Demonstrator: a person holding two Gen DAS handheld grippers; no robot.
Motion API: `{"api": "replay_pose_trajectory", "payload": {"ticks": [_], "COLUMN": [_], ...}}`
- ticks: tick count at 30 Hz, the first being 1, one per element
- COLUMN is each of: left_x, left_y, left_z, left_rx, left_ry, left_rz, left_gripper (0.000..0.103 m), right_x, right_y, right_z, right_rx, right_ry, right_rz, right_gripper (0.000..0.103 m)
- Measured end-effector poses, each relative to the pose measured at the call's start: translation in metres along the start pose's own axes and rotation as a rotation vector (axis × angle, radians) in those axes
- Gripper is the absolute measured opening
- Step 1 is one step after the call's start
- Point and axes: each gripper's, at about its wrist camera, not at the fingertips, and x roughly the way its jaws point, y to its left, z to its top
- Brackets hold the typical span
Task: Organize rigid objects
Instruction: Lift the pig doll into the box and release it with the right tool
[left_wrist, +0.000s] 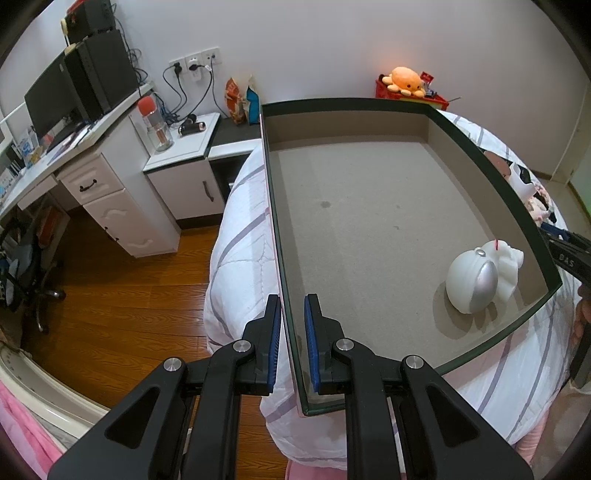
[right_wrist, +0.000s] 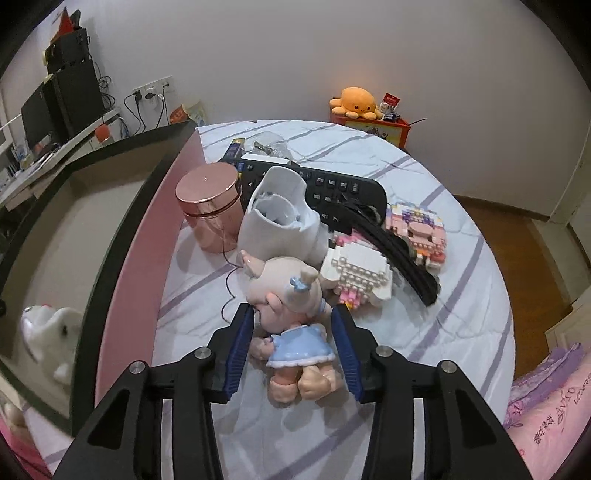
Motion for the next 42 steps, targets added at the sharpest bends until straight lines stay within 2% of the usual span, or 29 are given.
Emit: {"api": "replay_pose_trajectory", "payload": {"ticks": [4,5,6,7,15,21,26,32,38,42], "left_x": [0.0,0.0,0.0,0.0,0.0,-0.001,0.0,0.003,0.002,0.001], "left_y": [0.0,0.001,0.001,0.0,0.0,0.001,0.004,0.003,0.003,0.005], "left_z": [0.0,0.0,-0.001,-0.001,-0.001,-0.002,-0.001,-0.001,-0.002,-0.002], "left_rx": [-0.001,0.0,0.0,0.001,0.004,0.003,-0.005,-0.004,-0.006,-0.003], "left_ry": [-0.001,-0.002,-0.001,-0.002,-0.004,-0.007,-0.005,0.002,0.0,0.0], "left_rz": [-0.003,-0.004,-0.005,-0.004,-0.008,-0.017,-0.032,-0.025,-0.028,-0.031], "left_gripper": [0.013,0.013,0.013,0.013,0.013,0.013,0.012,0.012,0.012,0.012], "right_x": [-0.001,-0.003,-0.005,-0.008,-0.023,-0.058,-0.079,-0.075,-0.045,-0.025], "right_y": [-0.002,-0.004,-0.004,-0.005,0.001,0.019,0.047,0.107,0.169,0.195], "right_z": [0.0,0.0,0.0,0.0,0.001,0.013,0.029,0.038,0.036,0.031], "right_rx": [0.007,0.011,0.013,0.02,0.012,-0.028,-0.077,-0.184,-0.273,-0.313], "right_ry": [-0.031,-0.038,-0.042,-0.054,-0.084,-0.169,-0.228,-0.201,-0.084,-0.023], "right_rz": [0.023,0.035,0.051,0.064,0.075,0.089,0.168,0.31,0.428,0.443], "right_gripper": [0.045,0.042,0.033,0.032,0.032,0.032,0.032,0.032,0.032,0.027]}}
